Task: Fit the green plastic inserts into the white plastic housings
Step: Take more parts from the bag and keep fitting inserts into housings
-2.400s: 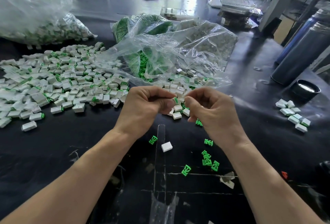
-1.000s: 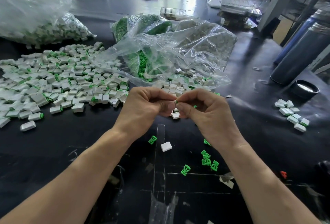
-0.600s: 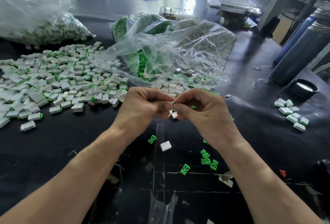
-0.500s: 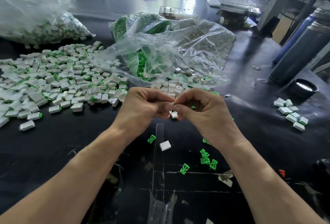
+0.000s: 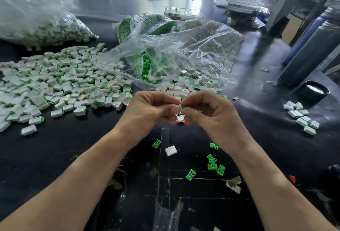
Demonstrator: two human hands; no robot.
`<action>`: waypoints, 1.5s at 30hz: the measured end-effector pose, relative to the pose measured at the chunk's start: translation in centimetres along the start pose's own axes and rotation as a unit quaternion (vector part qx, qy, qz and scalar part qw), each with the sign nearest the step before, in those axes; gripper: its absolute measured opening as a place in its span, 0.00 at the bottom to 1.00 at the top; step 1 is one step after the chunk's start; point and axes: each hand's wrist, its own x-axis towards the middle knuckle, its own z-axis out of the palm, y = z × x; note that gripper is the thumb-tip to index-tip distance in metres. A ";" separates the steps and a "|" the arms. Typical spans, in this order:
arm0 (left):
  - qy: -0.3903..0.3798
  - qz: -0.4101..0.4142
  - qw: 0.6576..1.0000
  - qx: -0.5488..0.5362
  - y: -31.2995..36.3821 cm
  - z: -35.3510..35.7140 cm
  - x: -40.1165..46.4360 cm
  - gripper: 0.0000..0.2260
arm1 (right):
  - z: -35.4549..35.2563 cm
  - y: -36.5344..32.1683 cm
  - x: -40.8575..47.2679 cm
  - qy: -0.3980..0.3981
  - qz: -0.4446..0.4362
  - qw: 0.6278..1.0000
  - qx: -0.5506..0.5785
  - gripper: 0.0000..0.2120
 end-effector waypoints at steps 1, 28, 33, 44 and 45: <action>-0.001 -0.003 1.000 -0.003 0.0 0.0 0.0 0.05 | 0.1 0.0 0.0 0.009 -0.004 1.000 -0.010 0.08; -0.020 -0.048 0.999 -0.005 -0.6 -0.8 0.6 0.08 | 0.7 0.2 0.3 0.060 -0.092 0.954 -0.280 0.06; 0.002 -0.039 0.999 0.016 -0.8 -0.3 0.4 0.04 | -0.2 0.4 0.4 0.124 -0.002 0.960 -0.252 0.07; 0.256 0.099 0.862 0.426 -1.1 -5.0 1.5 0.04 | -0.3 0.6 0.2 0.150 0.082 0.930 -0.325 0.04; 0.272 0.106 0.841 0.456 -0.9 -5.6 1.6 0.04 | -0.4 0.6 0.2 0.152 0.091 0.928 -0.328 0.04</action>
